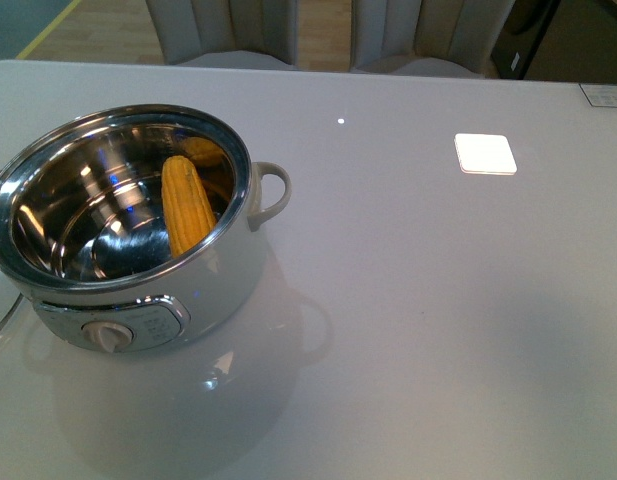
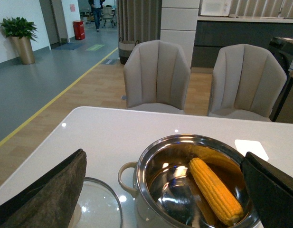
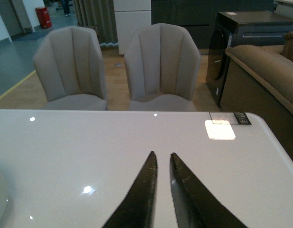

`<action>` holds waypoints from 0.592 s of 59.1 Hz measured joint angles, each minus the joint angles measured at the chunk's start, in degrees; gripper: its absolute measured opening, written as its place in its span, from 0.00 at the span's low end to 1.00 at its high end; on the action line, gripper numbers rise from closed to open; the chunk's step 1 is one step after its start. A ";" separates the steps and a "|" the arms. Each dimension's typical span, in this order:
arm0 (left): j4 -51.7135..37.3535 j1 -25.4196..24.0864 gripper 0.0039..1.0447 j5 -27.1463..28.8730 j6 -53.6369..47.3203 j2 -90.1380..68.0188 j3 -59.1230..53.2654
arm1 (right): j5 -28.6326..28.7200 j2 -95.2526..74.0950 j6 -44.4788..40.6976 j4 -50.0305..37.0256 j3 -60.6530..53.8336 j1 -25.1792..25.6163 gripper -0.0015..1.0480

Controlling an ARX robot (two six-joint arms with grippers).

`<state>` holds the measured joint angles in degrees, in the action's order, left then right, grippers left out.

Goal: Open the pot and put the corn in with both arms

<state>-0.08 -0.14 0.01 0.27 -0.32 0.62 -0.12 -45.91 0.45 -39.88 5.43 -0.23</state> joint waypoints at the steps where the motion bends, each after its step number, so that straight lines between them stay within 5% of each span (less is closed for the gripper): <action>1: 0.00 0.00 0.94 0.00 0.00 0.02 0.00 | 0.00 0.63 -0.11 0.39 -0.24 0.00 0.02; 35: 0.02 0.00 0.94 0.00 0.00 0.00 0.00 | 0.02 18.32 -0.13 12.59 -4.39 0.11 0.02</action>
<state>-0.05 -0.14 0.01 0.27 -0.32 0.62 -0.10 -27.59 0.32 -27.29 1.04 -0.12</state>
